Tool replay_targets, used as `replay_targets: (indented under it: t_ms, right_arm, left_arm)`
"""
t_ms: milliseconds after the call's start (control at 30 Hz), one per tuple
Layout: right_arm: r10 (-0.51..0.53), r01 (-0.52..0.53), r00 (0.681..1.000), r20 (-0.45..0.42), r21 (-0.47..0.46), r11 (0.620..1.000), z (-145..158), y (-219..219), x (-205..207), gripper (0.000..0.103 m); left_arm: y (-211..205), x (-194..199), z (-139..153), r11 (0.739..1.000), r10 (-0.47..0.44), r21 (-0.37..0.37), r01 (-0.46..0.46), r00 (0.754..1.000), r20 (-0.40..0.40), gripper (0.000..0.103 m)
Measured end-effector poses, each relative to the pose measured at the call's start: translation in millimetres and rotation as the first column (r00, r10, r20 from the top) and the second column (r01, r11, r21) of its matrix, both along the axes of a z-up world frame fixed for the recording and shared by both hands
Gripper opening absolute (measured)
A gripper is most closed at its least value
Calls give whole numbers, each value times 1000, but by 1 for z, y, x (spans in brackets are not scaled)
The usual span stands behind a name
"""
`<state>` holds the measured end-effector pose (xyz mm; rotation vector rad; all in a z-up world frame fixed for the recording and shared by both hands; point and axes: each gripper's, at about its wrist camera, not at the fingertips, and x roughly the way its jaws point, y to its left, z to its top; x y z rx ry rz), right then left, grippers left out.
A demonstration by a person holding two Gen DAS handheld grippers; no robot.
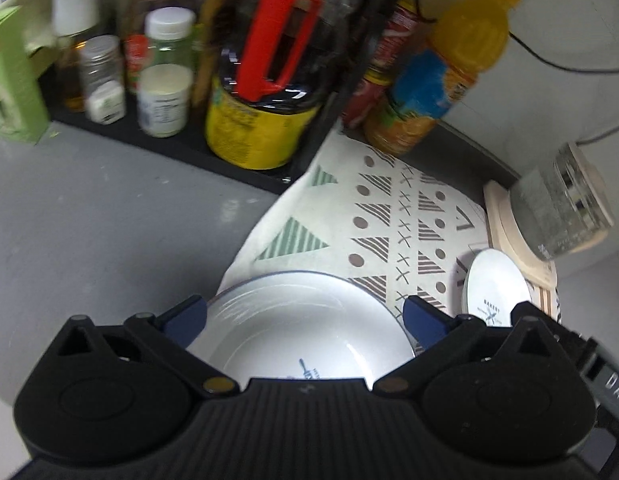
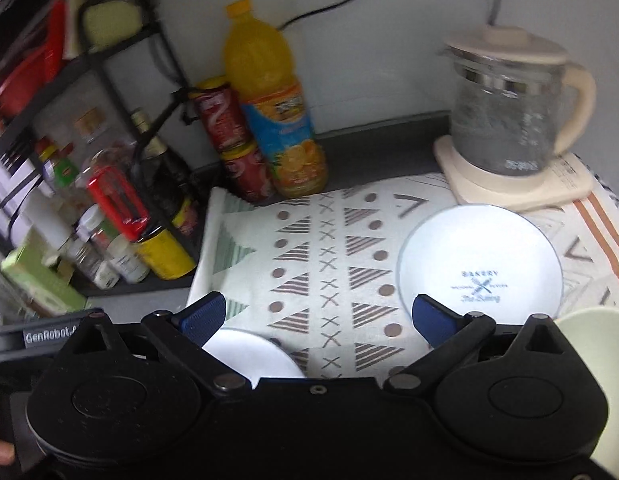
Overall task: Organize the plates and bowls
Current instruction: 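Move both open grippers to the white 'BAKERY' plate by the kettle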
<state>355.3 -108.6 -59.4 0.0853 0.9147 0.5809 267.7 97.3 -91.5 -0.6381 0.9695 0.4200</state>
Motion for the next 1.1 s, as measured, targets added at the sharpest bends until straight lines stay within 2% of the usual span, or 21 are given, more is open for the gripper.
replay_targets:
  t_ms: [267, 500, 633, 967, 1100]
  right_arm:
    - [-119, 119, 993, 2, -40, 992, 3, -16, 11, 100]
    - [-202, 201, 979, -11, -55, 978, -1, -36, 24, 100]
    - [-252, 252, 968, 6, -61, 966, 0, -51, 32, 100]
    - [-256, 256, 967, 13, -85, 963, -1, -83, 70, 100]
    - [-272, 269, 962, -23, -89, 959, -7, -99, 87, 100]
  left_arm:
    - [-1, 32, -7, 991, -130, -36, 129, 990, -46, 103]
    - [-19, 57, -12, 979, -202, -36, 200, 976, -80, 103]
    - [-34, 72, -14, 971, -240, -11, 240, 965, -107, 103]
    - [-76, 114, -23, 962, -273, -29, 272, 950, -151, 103]
    - [-89, 131, -29, 965, -262, -39, 260, 950, -167, 103]
